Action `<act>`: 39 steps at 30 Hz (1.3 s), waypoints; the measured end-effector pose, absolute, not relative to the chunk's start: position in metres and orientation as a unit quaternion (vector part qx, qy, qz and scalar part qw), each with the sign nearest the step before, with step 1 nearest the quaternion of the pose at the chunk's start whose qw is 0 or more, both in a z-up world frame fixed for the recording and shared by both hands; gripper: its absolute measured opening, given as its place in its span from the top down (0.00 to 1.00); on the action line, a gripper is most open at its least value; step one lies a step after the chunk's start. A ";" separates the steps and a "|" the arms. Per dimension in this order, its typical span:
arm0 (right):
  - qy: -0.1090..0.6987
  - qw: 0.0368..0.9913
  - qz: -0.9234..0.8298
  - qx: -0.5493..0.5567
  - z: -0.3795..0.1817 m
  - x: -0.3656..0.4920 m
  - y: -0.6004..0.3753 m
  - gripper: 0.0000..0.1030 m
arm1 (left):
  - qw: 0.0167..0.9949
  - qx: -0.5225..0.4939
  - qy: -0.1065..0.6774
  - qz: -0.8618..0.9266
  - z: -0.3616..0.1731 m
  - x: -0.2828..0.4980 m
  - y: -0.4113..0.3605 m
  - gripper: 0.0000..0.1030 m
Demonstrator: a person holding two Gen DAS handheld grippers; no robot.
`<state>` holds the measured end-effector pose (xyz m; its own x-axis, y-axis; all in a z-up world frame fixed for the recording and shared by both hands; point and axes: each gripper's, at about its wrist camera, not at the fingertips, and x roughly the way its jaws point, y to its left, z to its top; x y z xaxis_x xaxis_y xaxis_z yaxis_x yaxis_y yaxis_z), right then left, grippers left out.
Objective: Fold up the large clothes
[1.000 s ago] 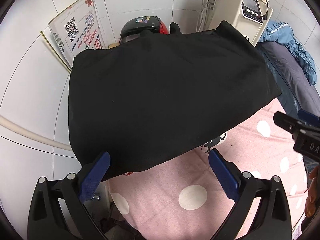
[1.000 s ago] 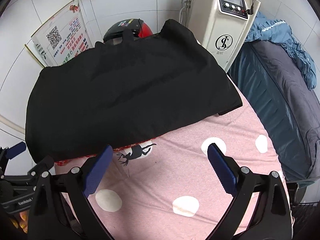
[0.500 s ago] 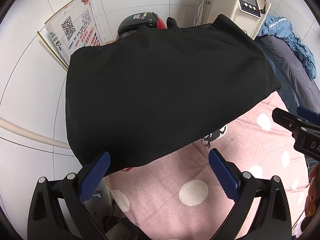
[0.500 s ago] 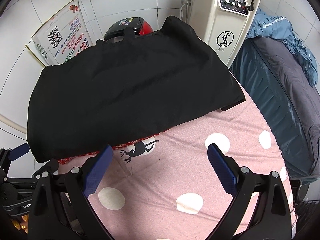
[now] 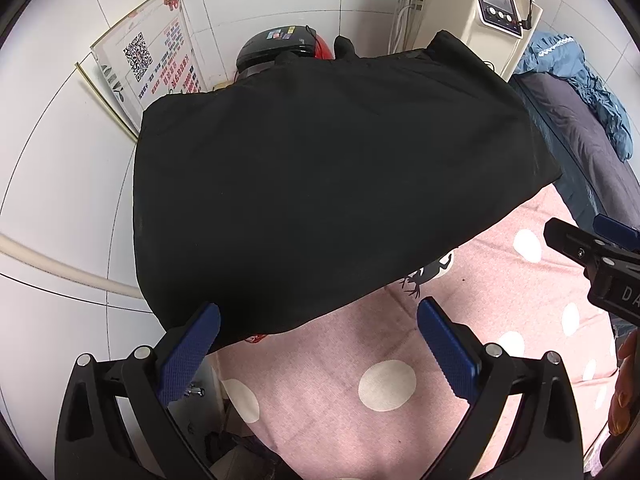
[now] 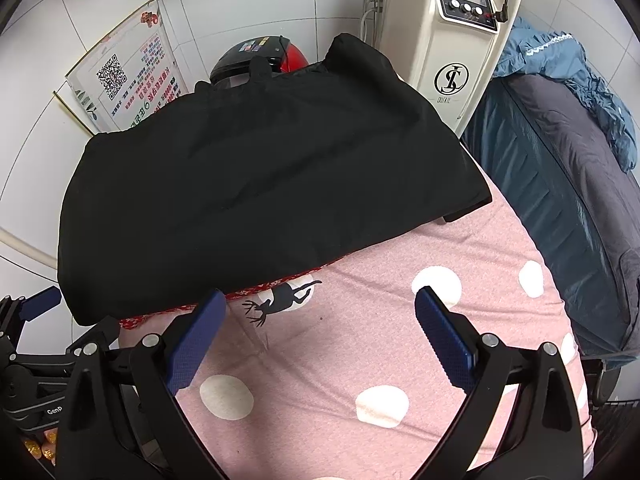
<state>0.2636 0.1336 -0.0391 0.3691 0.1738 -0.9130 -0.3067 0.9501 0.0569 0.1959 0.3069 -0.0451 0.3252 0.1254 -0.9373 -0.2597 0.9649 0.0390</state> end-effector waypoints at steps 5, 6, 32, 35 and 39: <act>0.541 0.827 0.145 -0.057 -0.036 0.262 0.132 0.08 | 0.818 -0.055 0.561 0.118 -0.039 0.194 0.304 0.06; 0.540 0.827 0.145 -0.057 -0.035 0.262 0.132 0.08 | 0.818 -0.055 0.561 0.117 -0.039 0.194 0.304 0.06; 0.535 0.827 0.159 -0.071 -0.031 0.260 0.150 0.08 | 0.818 -0.037 0.556 0.143 -0.041 0.191 0.309 0.06; 0.533 0.827 0.162 -0.072 -0.030 0.258 0.153 0.08 | 0.813 -0.038 0.562 0.146 -0.041 0.192 0.311 0.06; 0.533 0.827 0.163 -0.073 -0.030 0.256 0.155 0.08 | 0.813 -0.044 0.563 0.145 -0.041 0.191 0.312 0.06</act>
